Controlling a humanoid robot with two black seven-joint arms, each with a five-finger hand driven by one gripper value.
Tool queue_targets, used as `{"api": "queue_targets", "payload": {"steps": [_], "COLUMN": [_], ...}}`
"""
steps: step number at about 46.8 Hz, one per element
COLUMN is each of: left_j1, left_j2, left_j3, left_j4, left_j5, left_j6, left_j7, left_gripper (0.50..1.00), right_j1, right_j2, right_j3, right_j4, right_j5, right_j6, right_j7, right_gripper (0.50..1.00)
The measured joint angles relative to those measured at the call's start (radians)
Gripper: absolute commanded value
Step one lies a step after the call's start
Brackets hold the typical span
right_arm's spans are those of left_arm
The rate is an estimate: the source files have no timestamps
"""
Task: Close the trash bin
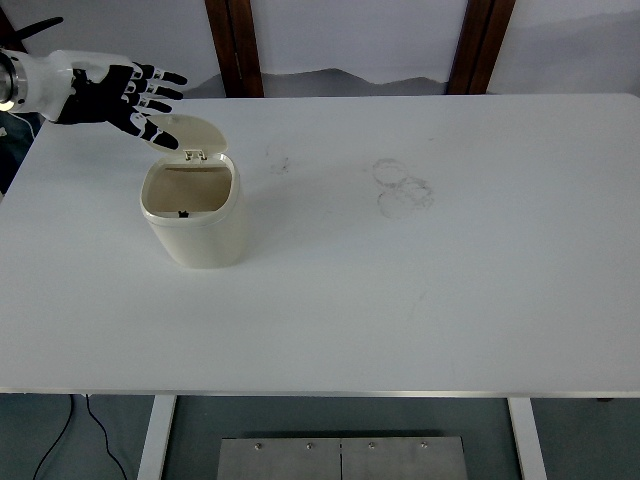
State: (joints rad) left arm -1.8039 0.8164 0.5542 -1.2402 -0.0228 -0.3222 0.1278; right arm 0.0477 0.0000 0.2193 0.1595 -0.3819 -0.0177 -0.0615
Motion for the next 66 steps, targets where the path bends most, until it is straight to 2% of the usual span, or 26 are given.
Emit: {"api": "queue_targets", "payload": {"steps": [26,44,66], "left_j1": [0.026,0.075,0.078], "left_j2": [0.005,0.009,-0.005], "left_j3": [0.007,0.006,0.006], "left_j4": [-0.083,-0.093,-0.1], "left_j5": [-0.017,-0.018,-0.019], "left_j6": [-0.011,-0.006,-0.006], "left_j7": [-0.009,-0.013,-0.013], "left_gripper": [1.0,1.0,1.0], "right_j1": [0.008,0.007,0.007], "right_j2": [0.0,0.0,0.0], "right_j3": [0.001,0.0,0.0], "right_j4": [0.001,0.002,0.002], "right_j5": [0.0,0.0,0.0], "right_j6": [0.001,0.001,0.0], "right_j7": [0.0,0.0,0.001], "right_gripper": [0.995,0.995,0.995]}}
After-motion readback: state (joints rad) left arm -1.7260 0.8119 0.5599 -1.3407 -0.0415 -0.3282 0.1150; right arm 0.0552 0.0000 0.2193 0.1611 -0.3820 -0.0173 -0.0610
